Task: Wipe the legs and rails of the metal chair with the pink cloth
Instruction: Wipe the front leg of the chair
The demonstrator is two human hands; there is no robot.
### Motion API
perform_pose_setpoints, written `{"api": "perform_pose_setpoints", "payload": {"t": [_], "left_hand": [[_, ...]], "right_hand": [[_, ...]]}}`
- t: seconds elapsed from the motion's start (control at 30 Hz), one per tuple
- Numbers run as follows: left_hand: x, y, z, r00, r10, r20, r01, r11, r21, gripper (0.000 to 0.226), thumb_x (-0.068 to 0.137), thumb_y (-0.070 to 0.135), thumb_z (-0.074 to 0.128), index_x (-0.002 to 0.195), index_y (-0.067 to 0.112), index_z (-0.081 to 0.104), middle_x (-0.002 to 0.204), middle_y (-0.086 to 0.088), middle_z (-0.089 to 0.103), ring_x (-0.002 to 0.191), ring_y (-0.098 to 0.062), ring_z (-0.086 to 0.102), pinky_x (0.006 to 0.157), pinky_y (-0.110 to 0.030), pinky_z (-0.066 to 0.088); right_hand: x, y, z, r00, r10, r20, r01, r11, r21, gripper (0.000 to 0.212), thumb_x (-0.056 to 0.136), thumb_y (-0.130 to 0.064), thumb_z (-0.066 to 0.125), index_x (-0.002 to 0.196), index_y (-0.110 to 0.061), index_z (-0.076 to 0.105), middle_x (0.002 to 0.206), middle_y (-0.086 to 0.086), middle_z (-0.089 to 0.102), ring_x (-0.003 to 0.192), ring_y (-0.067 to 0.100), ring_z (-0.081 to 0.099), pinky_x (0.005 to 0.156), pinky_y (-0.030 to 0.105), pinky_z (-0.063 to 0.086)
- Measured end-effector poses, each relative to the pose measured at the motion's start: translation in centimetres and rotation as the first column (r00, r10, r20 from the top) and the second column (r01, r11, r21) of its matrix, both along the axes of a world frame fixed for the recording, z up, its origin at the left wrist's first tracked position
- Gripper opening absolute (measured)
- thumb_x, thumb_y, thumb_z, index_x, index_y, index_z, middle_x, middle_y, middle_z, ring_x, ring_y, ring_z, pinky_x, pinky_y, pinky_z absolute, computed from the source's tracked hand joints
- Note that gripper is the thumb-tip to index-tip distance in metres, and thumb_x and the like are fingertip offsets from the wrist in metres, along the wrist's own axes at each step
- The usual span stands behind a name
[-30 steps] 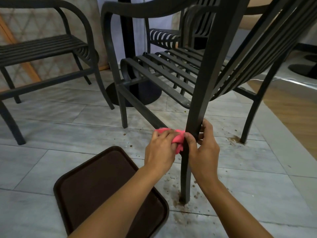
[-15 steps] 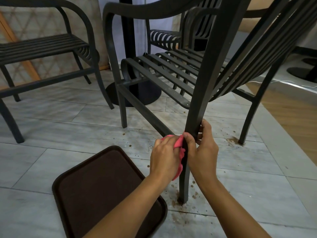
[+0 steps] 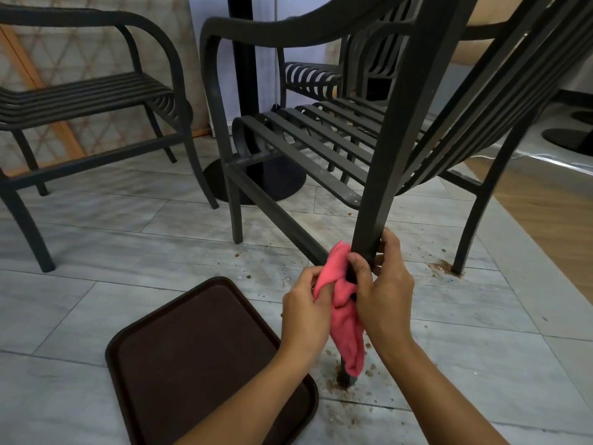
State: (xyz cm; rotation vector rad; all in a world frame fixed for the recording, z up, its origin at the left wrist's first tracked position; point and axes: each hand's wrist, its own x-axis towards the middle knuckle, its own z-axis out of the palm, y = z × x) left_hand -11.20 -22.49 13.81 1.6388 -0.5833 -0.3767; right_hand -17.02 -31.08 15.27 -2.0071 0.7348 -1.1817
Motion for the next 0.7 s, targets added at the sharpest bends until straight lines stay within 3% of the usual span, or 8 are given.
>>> {"api": "perform_pose_setpoints", "payload": {"t": [0.1, 0.23, 0.4, 0.47, 0.6, 0.7], "left_hand": [[0.7, 0.7, 0.4, 0.994, 0.089, -0.071, -0.094, 0.992, -0.084, 0.013, 0.093, 0.012, 0.052, 0.091, 0.024, 0.055, 0.082, 0.004, 0.066, 0.060, 0.004, 0.061, 0.052, -0.011, 0.046], [3.9, 0.7, 1.0, 0.968, 0.240, -0.072, -0.248, 0.959, -0.138, 0.005, 0.095, 0.012, 0.050, 0.097, 0.014, 0.054, 0.080, 0.007, 0.062, 0.057, 0.009, 0.058, 0.050, -0.007, 0.044], [7.7, -1.5, 1.2, 0.946, 0.322, -0.027, -0.323, 0.942, -0.087, 0.008, 0.096, 0.017, 0.047, 0.098, 0.019, 0.055, 0.080, 0.009, 0.060, 0.067, -0.005, 0.057, 0.051, -0.008, 0.043], [8.3, -2.5, 1.0, 0.951, 0.309, 0.008, -0.308, 0.949, -0.067, 0.014, 0.097, 0.016, 0.045, 0.103, 0.018, 0.057, 0.083, 0.010, 0.059, 0.072, -0.004, 0.057, 0.055, -0.008, 0.043], [8.1, -3.7, 0.0, 0.964, 0.262, 0.052, -0.261, 0.965, -0.011, 0.023, 0.096, 0.013, 0.046, 0.110, 0.016, 0.063, 0.091, 0.006, 0.063, 0.084, -0.008, 0.061, 0.067, -0.013, 0.045], [7.6, -4.0, -0.7, 0.962, 0.269, 0.052, -0.268, 0.963, -0.026, 0.026, 0.093, 0.011, 0.051, 0.114, 0.015, 0.065, 0.103, -0.001, 0.067, 0.094, -0.014, 0.063, 0.082, -0.024, 0.053]], "right_hand": [[-0.1, 0.0, 0.1, 1.000, 0.005, -0.015, -0.005, 1.000, -0.007, 0.041, 0.089, -0.020, 0.058, 0.127, -0.022, 0.042, 0.093, -0.023, 0.054, 0.082, -0.005, 0.058, 0.069, 0.008, 0.047], [-0.1, 0.2, 0.4, 1.000, 0.004, -0.017, -0.004, 1.000, 0.009, 0.044, 0.089, -0.019, 0.058, 0.130, -0.019, 0.041, 0.101, -0.012, 0.055, 0.086, 0.004, 0.056, 0.075, 0.014, 0.048], [0.0, 0.0, 0.1, 0.999, -0.013, -0.043, 0.012, 1.000, -0.005, 0.043, 0.089, -0.020, 0.059, 0.128, -0.021, 0.041, 0.093, -0.033, 0.045, 0.082, -0.013, 0.053, 0.066, 0.003, 0.040], [0.0, -0.1, 0.0, 0.999, -0.014, -0.042, 0.014, 1.000, -0.007, 0.043, 0.089, -0.021, 0.058, 0.129, -0.020, 0.041, 0.093, -0.034, 0.044, 0.082, -0.016, 0.052, 0.066, 0.002, 0.040], [0.0, 0.1, 0.1, 1.000, -0.007, -0.028, 0.007, 1.000, -0.006, 0.043, 0.089, -0.021, 0.058, 0.129, -0.020, 0.042, 0.098, -0.018, 0.053, 0.083, -0.011, 0.053, 0.070, 0.005, 0.042], [0.1, 0.2, 0.2, 1.000, -0.019, -0.024, 0.019, 1.000, -0.013, 0.043, 0.089, -0.021, 0.058, 0.129, -0.019, 0.042, 0.101, -0.015, 0.054, 0.082, -0.004, 0.054, 0.072, 0.006, 0.042]]}}
